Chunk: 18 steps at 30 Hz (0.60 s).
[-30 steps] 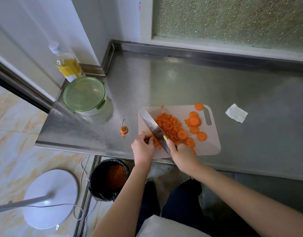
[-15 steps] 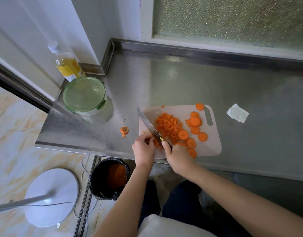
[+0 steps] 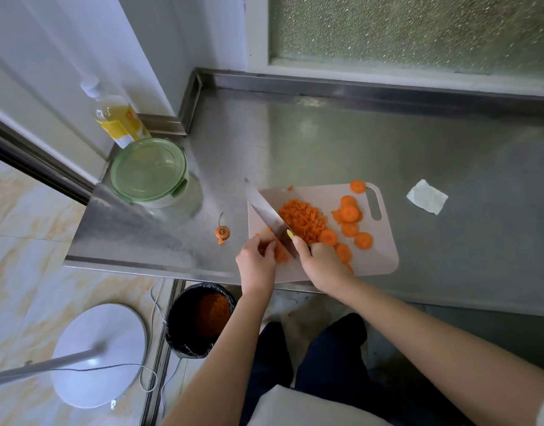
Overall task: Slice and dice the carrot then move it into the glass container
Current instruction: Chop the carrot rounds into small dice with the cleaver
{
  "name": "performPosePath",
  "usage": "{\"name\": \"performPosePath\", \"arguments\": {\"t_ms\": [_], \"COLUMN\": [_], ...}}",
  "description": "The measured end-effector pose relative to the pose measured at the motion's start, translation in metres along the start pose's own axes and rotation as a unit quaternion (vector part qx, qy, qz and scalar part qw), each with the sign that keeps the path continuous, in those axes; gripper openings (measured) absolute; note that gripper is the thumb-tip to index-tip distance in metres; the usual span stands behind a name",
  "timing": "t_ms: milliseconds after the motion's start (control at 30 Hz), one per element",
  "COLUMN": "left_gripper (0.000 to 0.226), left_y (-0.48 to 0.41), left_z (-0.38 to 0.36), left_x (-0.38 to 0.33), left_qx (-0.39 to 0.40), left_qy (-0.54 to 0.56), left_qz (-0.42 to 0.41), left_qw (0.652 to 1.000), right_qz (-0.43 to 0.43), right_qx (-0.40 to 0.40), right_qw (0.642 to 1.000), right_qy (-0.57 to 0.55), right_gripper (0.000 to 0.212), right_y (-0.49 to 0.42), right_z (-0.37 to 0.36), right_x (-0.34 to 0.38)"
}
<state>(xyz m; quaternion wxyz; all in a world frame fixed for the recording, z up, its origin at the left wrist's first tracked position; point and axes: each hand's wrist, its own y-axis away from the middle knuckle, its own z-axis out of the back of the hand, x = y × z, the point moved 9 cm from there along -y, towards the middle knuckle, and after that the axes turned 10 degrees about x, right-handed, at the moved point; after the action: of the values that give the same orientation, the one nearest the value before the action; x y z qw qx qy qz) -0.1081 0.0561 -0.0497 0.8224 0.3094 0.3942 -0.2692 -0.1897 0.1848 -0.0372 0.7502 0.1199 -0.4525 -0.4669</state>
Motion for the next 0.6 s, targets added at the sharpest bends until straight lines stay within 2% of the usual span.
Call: {"name": "performPosePath", "arguments": {"t_ms": [367, 600], "left_gripper": [0.008, 0.013], "left_y": [0.002, 0.017], "left_z": [0.007, 0.000], "left_x": [-0.003, 0.004], "left_qx": [-0.004, 0.040], "left_qy": [0.004, -0.041], "left_qz": [-0.011, -0.027], "left_qw": [1.000, 0.998], "right_qz": [0.004, 0.012], "right_qx": [-0.020, -0.004], "right_qw": [0.999, 1.000], "right_qy": [-0.030, -0.018], "right_gripper": [0.056, 0.056], "right_y": [0.005, 0.014], "right_z": [0.009, -0.003], "right_x": [-0.008, -0.006]}}
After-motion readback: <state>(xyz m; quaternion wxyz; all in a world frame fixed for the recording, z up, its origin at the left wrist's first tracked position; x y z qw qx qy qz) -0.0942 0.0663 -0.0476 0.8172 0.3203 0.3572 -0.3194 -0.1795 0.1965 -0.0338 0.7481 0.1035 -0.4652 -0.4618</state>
